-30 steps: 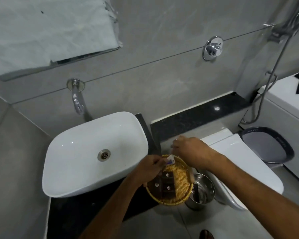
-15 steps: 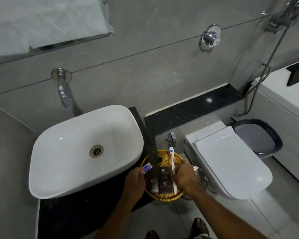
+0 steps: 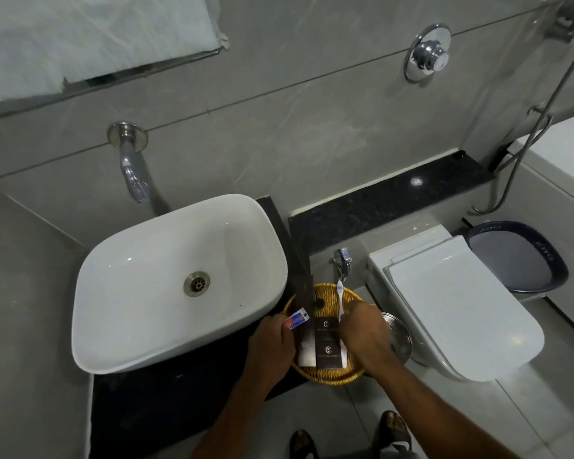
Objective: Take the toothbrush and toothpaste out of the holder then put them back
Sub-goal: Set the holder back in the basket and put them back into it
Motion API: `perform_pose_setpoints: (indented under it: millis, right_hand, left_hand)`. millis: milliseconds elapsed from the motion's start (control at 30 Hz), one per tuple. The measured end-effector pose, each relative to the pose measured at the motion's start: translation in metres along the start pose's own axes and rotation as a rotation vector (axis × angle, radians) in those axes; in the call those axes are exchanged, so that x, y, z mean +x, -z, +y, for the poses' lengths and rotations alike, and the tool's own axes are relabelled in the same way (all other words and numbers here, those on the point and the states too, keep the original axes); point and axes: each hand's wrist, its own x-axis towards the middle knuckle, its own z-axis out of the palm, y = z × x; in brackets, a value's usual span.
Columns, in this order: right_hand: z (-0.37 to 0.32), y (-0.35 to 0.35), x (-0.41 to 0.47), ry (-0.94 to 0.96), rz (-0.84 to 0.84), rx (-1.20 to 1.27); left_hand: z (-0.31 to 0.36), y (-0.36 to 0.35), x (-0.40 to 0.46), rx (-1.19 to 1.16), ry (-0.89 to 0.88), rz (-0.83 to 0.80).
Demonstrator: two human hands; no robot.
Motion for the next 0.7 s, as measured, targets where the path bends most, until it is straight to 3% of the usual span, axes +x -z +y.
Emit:
perform_pose_setpoints:
  millis: [67,167,267,367,533,600,700]
  right_hand:
    - [0.003,0.015,-0.005,0.141,0.037,0.023]
    - [0.010,0.035,-0.008,0.395,-0.130,-0.049]
    - [0.018,0.041,-0.001,0.419,-0.243,-0.218]
    - [0.032,0.040,0.004,0.340,-0.228,-0.196]
    - [0.049,0.019,0.002,-0.021,0.015,-0.116]
    - [0.050,0.007,-0.002,-0.116,0.020,-0.158]
    - [0.046,-0.010,-0.005,-0.101,-0.002,-0.273]
  left_hand:
    - [0.007,0.005,0.002,0.011,-0.091,-0.148]
    - [0.031,0.002,0.013,0.086,-0.172,-0.464]
    - [0.053,-0.008,0.027,0.161,-0.256,-0.574]
    - [0.059,-0.018,0.032,0.101,-0.246,-0.502]
    - [0.028,-0.031,0.017,0.197,-0.250,-0.088]
    - [0.011,-0.037,0.008,0.378,-0.286,-0.050]
    - [-0.012,-0.047,-0.001,0.594,-0.320,-0.081]
